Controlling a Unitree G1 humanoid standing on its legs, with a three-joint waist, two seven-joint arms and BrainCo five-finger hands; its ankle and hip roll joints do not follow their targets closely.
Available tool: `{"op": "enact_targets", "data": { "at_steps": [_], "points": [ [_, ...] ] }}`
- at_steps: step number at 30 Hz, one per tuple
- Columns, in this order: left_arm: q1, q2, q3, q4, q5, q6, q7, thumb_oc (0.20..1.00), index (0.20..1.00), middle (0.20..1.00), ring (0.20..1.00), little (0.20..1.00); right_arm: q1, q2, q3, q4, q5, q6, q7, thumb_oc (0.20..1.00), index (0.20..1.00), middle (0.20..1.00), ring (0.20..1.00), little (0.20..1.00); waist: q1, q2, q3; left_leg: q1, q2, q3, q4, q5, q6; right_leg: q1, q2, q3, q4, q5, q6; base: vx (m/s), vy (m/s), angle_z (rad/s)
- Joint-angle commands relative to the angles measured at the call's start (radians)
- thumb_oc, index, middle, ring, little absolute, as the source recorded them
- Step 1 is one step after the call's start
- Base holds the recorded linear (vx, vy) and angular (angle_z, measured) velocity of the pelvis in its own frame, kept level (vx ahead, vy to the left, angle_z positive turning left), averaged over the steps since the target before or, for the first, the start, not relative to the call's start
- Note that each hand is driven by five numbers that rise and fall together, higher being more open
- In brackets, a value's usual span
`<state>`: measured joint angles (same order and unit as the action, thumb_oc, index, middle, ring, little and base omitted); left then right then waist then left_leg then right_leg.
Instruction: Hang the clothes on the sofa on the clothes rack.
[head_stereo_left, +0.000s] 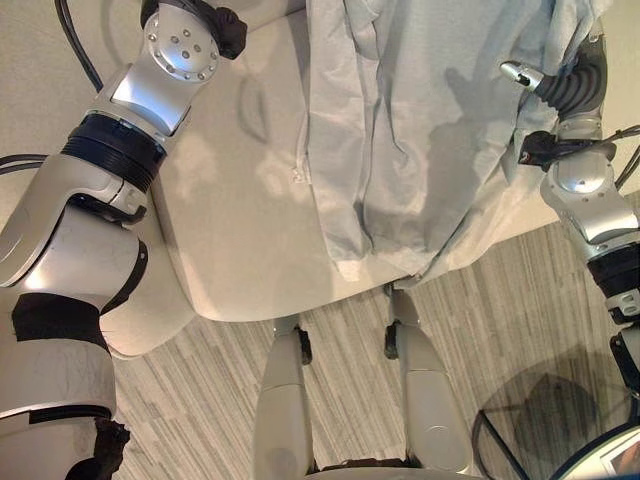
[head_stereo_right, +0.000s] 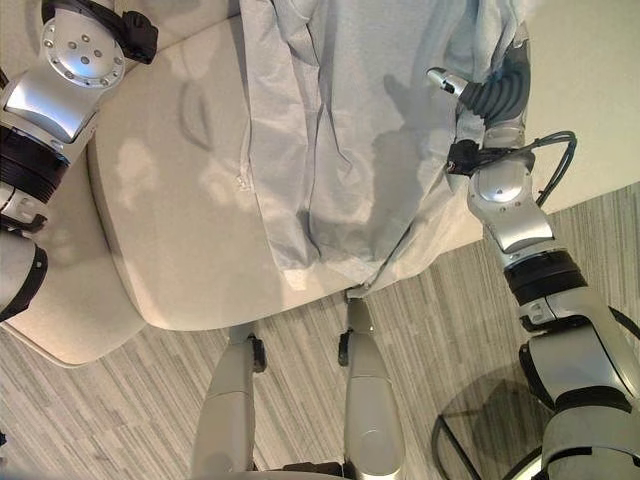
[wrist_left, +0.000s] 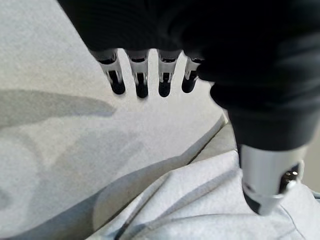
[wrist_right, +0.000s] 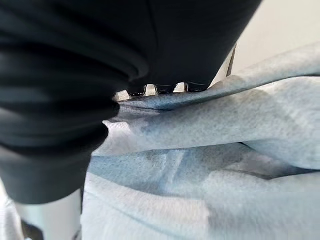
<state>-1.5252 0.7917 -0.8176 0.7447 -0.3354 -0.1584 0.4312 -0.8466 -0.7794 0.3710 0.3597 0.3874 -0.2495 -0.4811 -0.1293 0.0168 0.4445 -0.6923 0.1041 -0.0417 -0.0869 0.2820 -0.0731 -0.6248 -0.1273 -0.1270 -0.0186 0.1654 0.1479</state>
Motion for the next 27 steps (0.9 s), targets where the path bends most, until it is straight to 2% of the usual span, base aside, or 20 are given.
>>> {"op": "enact_targets", "data": {
  "at_steps": [1,9,18,20,27],
  "points": [
    [-0.070,0.021,0.059,-0.002,0.042,-0.031,0.037,1.000,1.000,1.000,1.000,1.000,-0.035,0.037,-0.002,-0.119,-0.122,-0.054,0.033,1.000,1.000,1.000,1.000,1.000,0.010,-0.048,0.034,0.128,-0.012,-0.040,0.000,-0.145,-0.058,0.029,0.011,0.016,-0.069,0.047,0.045,0.00,0.000,0.00],
    [-0.068,-0.003,0.072,0.028,0.055,-0.024,0.044,1.000,1.000,1.000,1.000,1.000,0.049,0.045,-0.059,-0.091,-0.130,-0.038,0.019,1.000,1.000,1.000,1.000,1.000,0.004,-0.054,0.036,0.127,-0.013,-0.041,0.000,-0.148,-0.056,0.029,0.007,0.016,-0.069,0.048,0.046,0.00,0.000,0.00],
    [-0.025,-0.019,0.059,0.063,0.065,-0.006,0.002,1.000,1.000,1.000,1.000,1.000,0.018,-0.008,-0.102,0.030,-0.093,-0.020,-0.019,1.000,1.000,1.000,1.000,1.000,-0.001,-0.063,0.039,0.124,-0.015,-0.039,0.000,-0.151,-0.054,0.024,0.008,0.021,-0.069,0.049,0.046,0.00,0.000,0.00],
    [-0.024,-0.062,0.030,0.115,0.095,0.016,-0.020,1.000,1.000,1.000,1.000,1.000,-0.013,-0.002,-0.087,0.054,-0.068,-0.028,-0.020,1.000,1.000,1.000,1.000,1.000,-0.006,-0.068,0.045,0.121,-0.012,-0.038,0.000,-0.149,-0.054,0.019,0.010,0.022,-0.069,0.050,0.047,0.00,0.000,0.00],
    [-0.055,-0.122,-0.001,0.184,0.099,0.031,-0.033,1.000,1.000,1.000,1.000,1.000,-0.055,0.008,-0.056,0.047,-0.057,-0.038,-0.019,1.000,1.000,1.000,1.000,1.000,-0.023,-0.082,0.045,0.109,-0.005,-0.037,0.000,-0.149,-0.053,0.003,0.018,0.026,-0.069,0.048,0.048,0.00,0.000,0.00]
  ]
}}
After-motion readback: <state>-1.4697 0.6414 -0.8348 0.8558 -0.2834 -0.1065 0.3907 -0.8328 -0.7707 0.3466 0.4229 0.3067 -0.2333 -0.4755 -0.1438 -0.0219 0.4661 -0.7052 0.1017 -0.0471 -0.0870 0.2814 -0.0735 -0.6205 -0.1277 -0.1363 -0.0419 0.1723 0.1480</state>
